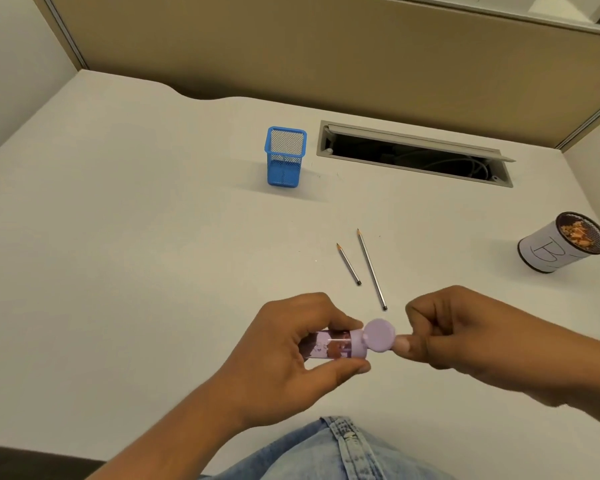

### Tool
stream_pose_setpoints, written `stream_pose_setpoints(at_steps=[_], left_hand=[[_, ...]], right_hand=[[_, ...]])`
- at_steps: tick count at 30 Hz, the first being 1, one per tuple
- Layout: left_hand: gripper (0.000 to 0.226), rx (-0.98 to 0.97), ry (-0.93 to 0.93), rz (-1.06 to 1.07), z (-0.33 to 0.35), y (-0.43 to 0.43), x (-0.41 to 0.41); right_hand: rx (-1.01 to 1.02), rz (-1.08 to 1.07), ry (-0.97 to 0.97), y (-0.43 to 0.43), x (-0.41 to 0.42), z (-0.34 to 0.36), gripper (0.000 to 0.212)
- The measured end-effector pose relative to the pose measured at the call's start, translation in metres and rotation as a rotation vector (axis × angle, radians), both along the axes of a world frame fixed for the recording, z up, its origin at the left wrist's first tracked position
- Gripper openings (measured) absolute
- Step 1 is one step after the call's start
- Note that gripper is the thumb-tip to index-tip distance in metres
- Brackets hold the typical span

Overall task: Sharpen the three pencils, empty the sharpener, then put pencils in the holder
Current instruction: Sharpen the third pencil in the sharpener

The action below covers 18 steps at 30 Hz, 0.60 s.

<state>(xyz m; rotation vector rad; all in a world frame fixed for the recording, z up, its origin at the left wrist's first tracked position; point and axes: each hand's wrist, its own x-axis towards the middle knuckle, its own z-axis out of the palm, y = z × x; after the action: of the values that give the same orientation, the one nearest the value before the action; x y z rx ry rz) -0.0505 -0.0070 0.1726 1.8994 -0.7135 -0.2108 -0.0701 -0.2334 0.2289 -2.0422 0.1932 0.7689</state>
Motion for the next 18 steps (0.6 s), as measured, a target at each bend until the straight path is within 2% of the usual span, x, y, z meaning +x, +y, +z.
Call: stream_pose_setpoints(at_steps=[1, 3, 5, 7, 9, 11, 12, 14, 16, 18], left_hand=[[0.022, -0.008, -0.001, -0.004, 0.002, 0.001, 0.001], [0.021, -0.038, 0.062, 0.016, 0.005, 0.003, 0.002], [0.021, -0.074, 0.216, 0.051, 0.008, 0.004, 0.003], [0.02, -0.118, 0.38, 0.074, 0.009, 0.003, 0.001], [0.02, -0.181, 0.481, 0.079, 0.009, 0.0, -0.001], [0.021, -0.207, 0.472, 0.098, 0.008, -0.001, -0.003], [0.021, -0.199, 0.418, 0.105, 0.007, -0.001, -0.003], [0.02, -0.135, 0.2, 0.085, 0.006, 0.002, 0.0], [0.023, -0.064, -0.01, 0.019, 0.006, 0.003, 0.002], [0.025, -0.033, -0.085, -0.03, 0.005, 0.004, 0.002]], right_hand=[[-0.044, 0.04, -0.01, -0.001, -0.001, 0.003, 0.044], [-0.126, 0.123, -0.164, -0.001, -0.005, 0.006, 0.034], [-0.233, 0.167, -0.414, -0.001, -0.009, 0.011, 0.024], [-0.46, 0.343, -0.735, -0.005, -0.01, 0.011, 0.02], [-0.613, 0.53, -1.005, -0.008, -0.008, 0.008, 0.023], [-0.668, 0.616, -1.1, -0.008, -0.011, 0.002, 0.031], [-0.655, 0.603, -1.091, -0.006, -0.012, 0.002, 0.03], [-0.543, 0.435, -0.875, 0.001, -0.014, 0.002, 0.033], [-0.248, 0.145, -0.418, 0.006, -0.01, 0.002, 0.039], [0.016, -0.043, -0.021, 0.003, -0.005, 0.004, 0.041]])
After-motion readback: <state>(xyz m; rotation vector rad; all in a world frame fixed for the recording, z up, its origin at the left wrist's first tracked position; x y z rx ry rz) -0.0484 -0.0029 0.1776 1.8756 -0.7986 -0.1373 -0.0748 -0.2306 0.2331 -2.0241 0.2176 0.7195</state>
